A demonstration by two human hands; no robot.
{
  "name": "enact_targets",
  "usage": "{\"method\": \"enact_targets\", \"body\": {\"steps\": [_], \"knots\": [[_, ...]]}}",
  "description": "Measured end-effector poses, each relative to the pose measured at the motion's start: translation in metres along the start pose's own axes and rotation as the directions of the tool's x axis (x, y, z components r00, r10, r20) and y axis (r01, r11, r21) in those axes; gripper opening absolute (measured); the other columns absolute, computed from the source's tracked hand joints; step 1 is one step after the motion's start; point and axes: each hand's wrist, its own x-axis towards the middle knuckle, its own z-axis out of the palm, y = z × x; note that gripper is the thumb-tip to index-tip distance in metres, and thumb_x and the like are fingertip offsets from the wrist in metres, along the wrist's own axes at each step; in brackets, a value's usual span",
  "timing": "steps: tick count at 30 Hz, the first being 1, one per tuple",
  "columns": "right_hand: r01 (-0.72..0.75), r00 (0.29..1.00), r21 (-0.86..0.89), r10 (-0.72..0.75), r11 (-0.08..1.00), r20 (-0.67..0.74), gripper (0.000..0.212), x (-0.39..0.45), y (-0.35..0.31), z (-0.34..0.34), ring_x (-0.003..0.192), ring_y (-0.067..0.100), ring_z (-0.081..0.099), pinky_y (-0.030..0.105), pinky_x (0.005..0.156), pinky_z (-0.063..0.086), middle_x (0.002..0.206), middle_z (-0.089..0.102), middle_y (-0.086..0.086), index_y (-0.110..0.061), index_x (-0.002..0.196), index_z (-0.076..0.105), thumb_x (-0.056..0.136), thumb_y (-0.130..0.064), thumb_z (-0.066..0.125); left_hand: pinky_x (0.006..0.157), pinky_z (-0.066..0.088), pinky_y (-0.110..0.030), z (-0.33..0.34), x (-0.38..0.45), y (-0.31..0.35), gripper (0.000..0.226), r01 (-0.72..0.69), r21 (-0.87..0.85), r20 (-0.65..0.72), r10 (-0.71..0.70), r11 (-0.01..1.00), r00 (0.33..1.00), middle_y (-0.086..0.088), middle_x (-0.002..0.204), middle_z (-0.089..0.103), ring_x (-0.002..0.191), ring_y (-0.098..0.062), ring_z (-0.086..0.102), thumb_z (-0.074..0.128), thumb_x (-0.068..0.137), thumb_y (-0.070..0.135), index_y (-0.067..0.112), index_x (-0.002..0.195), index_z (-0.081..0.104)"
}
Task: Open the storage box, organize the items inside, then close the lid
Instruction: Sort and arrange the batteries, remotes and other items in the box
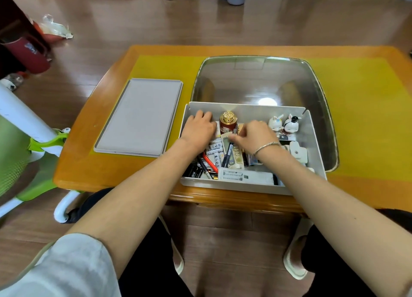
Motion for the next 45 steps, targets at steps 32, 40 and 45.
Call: {"method": "enact_targets", "body": {"steps": [32, 40, 45], "knots": [[0.249, 0.931, 0.283, -0.309, 0.926, 0.193, 0.053, -0.023, 0.0, 0.019, 0.109, 0.012, 0.055, 0.028, 0.094, 0.045, 0.121, 0.06, -0.002, -0.023, 0.12, 0.059, 0.072, -0.037, 0.078, 0.089, 0.045, -0.036, -0.027, -0.001, -0.034, 0.037, 0.009, -0.406, 0.025, 0.002, 0.914, 1.0, -0.016, 0.119, 0.058, 0.11, -0.033, 0.055, 0.061, 0.085, -0.002, 0.007, 0.121, 0.063], [0.378, 0.908, 0.309, -0.414, 0.873, 0.057, 0.028, -0.037, 0.009, 0.0, 0.093, -0.003, 0.054, 0.02, 0.086, 0.046, 0.118, 0.063, -0.003, -0.02, 0.113, 0.066, 0.084, -0.021, 0.067, 0.082, 0.04, -0.028, -0.043, -0.026, -0.024, 0.023, 0.0, -0.587, -0.078, -0.057, 0.809, 0.995, -0.004, 0.111, 0.066, 0.101, -0.017, 0.056, 0.053, 0.097, 0.027, 0.012, 0.108, 0.067], [0.066, 0.987, -0.078, -0.077, 0.995, -0.144, 0.021, -0.02, 0.056, -0.032, 0.101, 0.029, 0.059, 0.037, 0.089, 0.047, 0.1, 0.07, 0.005, -0.024, 0.099, 0.07, 0.085, -0.017, 0.056, 0.098, 0.042, -0.037, -0.031, -0.035, 0.004, 0.032, -0.001, -0.509, 0.078, 0.047, 0.861, 0.996, -0.004, 0.124, 0.058, 0.118, -0.021, 0.048, 0.053, 0.096, 0.037, 0.02, 0.121, 0.061]]}}
